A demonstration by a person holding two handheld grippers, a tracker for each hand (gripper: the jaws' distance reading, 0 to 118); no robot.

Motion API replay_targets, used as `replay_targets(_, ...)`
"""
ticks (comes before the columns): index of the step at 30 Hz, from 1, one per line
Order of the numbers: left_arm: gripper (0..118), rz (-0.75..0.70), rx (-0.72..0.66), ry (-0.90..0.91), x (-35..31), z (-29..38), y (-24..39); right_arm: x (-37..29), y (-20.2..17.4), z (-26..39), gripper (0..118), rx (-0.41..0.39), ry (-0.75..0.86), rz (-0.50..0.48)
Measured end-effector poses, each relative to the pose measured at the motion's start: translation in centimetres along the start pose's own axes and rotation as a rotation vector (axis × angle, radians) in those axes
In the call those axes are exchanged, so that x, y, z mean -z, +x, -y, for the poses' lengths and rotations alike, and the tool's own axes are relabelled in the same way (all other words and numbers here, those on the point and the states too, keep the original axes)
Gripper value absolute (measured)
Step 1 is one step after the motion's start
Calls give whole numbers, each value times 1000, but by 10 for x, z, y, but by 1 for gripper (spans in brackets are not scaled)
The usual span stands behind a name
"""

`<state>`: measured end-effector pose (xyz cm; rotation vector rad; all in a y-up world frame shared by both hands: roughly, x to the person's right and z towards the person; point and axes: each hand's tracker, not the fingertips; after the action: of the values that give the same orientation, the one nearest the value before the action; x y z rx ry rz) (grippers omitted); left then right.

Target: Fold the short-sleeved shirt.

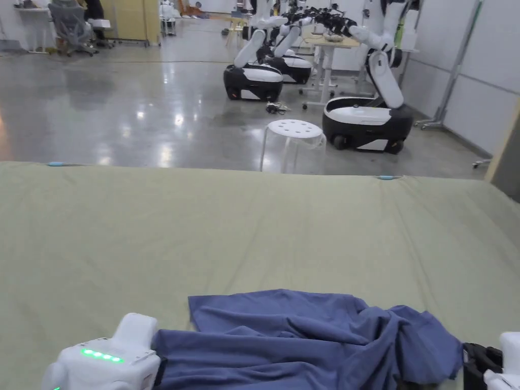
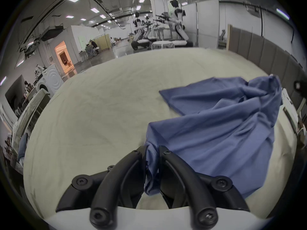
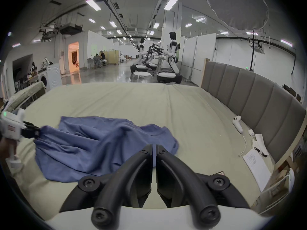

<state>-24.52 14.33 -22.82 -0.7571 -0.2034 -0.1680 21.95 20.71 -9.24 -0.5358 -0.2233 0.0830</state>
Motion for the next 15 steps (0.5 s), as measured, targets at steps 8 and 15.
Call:
replay_targets(8, 14, 33, -24, 95, -48, -5, 6, 96, 73, 2, 8, 106, -221, 61)
replay_targets(15, 14, 33, -16, 115, -61, -13, 8, 158, 88, -4, 114, 245, -272, -16)
